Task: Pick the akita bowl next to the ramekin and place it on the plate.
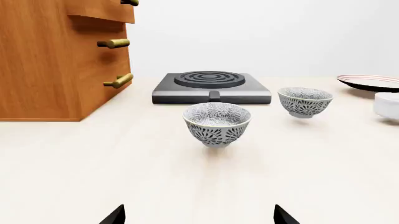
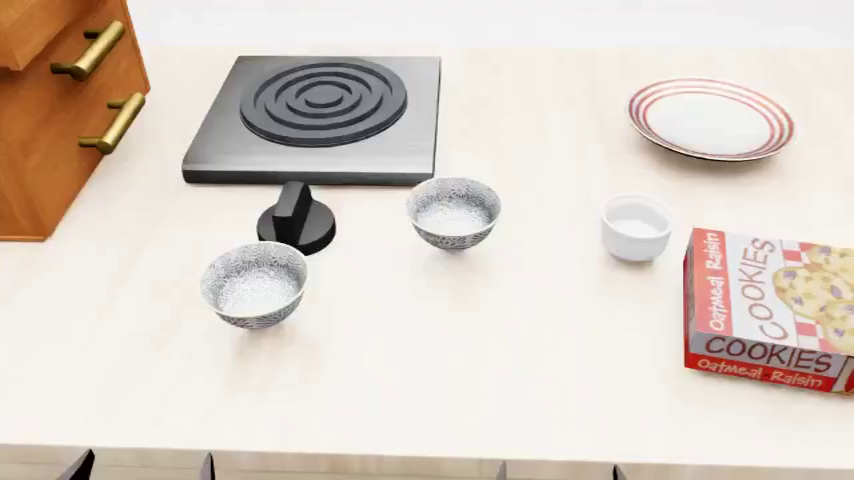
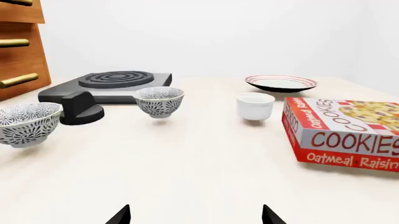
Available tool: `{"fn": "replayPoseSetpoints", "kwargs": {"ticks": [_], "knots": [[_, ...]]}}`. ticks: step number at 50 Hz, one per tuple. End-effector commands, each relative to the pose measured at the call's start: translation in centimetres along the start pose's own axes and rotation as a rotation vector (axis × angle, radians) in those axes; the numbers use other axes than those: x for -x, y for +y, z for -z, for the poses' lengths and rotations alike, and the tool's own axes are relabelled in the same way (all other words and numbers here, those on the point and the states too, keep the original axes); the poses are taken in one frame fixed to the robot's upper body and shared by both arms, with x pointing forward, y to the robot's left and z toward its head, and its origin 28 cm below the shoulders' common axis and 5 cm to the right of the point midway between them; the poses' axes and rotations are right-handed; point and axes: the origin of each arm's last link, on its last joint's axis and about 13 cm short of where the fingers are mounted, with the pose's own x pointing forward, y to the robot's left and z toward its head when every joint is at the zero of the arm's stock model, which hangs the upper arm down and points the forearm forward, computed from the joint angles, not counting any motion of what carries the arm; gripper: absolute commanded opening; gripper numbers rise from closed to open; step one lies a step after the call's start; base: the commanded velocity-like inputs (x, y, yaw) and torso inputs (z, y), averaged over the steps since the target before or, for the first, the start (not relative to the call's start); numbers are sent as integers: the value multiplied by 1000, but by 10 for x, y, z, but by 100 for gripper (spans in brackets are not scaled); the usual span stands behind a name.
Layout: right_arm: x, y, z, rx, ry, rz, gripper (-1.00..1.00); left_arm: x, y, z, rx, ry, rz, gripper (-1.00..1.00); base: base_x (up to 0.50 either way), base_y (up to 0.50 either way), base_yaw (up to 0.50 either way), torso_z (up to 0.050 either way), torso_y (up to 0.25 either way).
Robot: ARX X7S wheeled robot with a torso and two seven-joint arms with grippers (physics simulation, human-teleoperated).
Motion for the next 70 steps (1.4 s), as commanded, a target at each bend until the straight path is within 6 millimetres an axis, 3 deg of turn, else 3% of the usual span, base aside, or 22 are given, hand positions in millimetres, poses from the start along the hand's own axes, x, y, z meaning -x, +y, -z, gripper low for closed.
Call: {"fn": "replayPoseSetpoints", "kwargs": {"ticks": [1, 45, 70], "knots": [[0, 1, 0, 10, 5, 3, 100, 1, 0, 0, 4, -5, 16, 100, 0, 0, 0, 0, 0], [0, 0, -3, 7, -1, 5, 100, 4, 3, -1, -19, -71, 10, 100, 0, 0, 0, 0, 0], [3, 2, -35, 38, -64, -3, 100, 12, -2, -21, -95, -157, 28, 100, 0, 0, 0, 0, 0]]}}
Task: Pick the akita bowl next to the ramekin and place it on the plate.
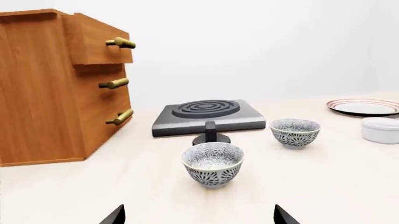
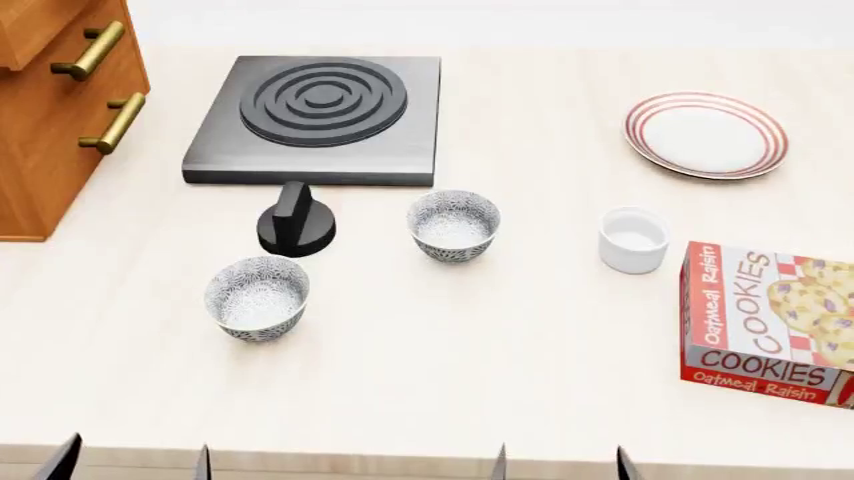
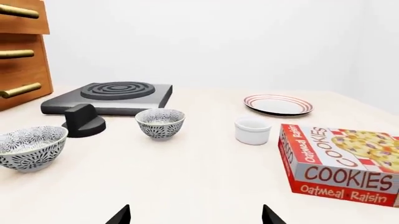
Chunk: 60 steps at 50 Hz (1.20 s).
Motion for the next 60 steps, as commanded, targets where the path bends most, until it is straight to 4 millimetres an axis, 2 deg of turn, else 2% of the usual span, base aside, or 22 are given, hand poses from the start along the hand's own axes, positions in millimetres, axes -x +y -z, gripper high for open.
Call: {"fn": "replayPoseSetpoints", "kwargs": {"ticks": [1, 21, 24, 25, 26, 27, 28, 38, 60], "knots": [[1, 0, -17, 18, -36, 0, 100, 3, -1, -12, -19, -42, 9, 100, 0, 0, 0, 0, 0], [4, -2, -45, 37, -111, 12, 100, 9, 1, -46, -6, -114, 29, 100, 0, 0, 0, 0, 0], [6, -2, -54, 41, -131, 12, 100, 10, 2, -57, -14, -144, 35, 100, 0, 0, 0, 0, 0], [6, -2, -57, 39, -138, 11, 100, 11, 2, -61, -14, -154, 37, 100, 0, 0, 0, 0, 0], [8, -5, -84, 75, -180, 26, 100, 8, 7, -88, -3, -184, 23, 100, 0, 0, 0, 0, 0], [15, -3, -101, 65, -250, 15, 100, 15, 6, -117, 14, -301, 34, 100, 0, 0, 0, 0, 0], [15, -3, -103, 64, -255, 17, 100, 17, 6, -122, 19, -321, 35, 100, 0, 0, 0, 0, 0], [16, -3, -109, 69, -272, 21, 100, 19, 7, -129, 26, -343, 35, 100, 0, 0, 0, 0, 0], [27, -6, -133, 71, -341, 24, 100, 30, 9, -159, 54, -422, 39, 100, 0, 0, 0, 0, 0]]}}
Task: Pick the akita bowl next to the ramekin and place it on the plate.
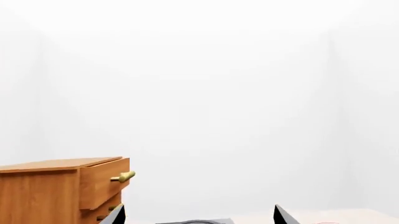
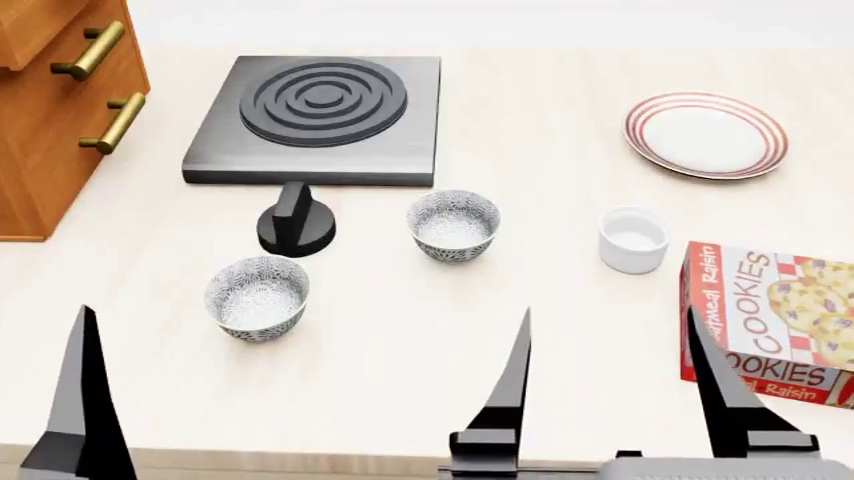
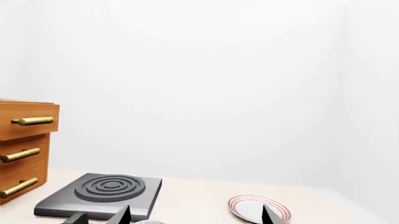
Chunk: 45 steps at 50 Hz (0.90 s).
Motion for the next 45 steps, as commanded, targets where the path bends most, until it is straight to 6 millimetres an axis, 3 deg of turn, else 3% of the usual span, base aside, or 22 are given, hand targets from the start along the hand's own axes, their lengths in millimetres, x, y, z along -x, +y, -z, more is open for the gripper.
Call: {"fn": "replayPoseSetpoints", "kwargs": {"ticks": [1, 45], "knots": [[3, -2, -15, 4, -40, 0, 100, 1, 0, -18, 12, -47, 2, 100, 0, 0, 0, 0, 0], [18, -3, -52, 21, -151, 10, 100, 8, 4, -58, 12, -164, 10, 100, 0, 0, 0, 0, 0]]}}
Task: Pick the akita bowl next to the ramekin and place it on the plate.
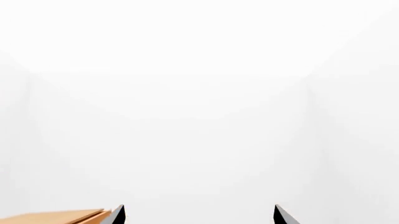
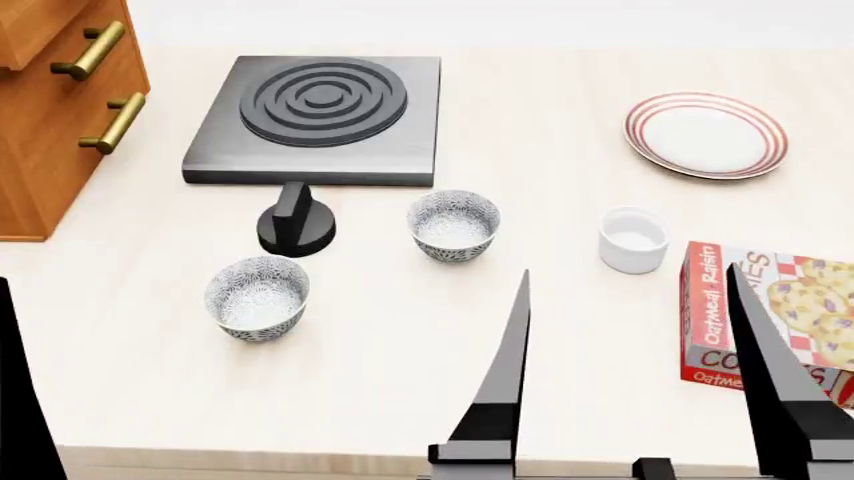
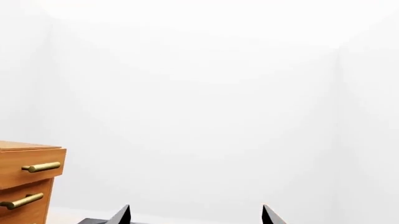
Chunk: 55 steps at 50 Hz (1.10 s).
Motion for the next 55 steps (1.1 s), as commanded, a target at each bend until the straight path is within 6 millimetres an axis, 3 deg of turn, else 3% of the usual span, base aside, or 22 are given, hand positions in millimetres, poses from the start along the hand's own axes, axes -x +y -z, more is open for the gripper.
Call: {"fn": "replayPoseSetpoints", "kwargs": {"ticks": [1, 55], "knots": [[4, -2, -6, 11, 7, 16, 100, 3, 7, -8, -25, 3, -43, 100, 0, 0, 0, 0, 0], [5, -4, -10, -4, -12, 27, 100, 2, 8, -15, -38, -30, -53, 100, 52, 0, 0, 0, 0]]}}
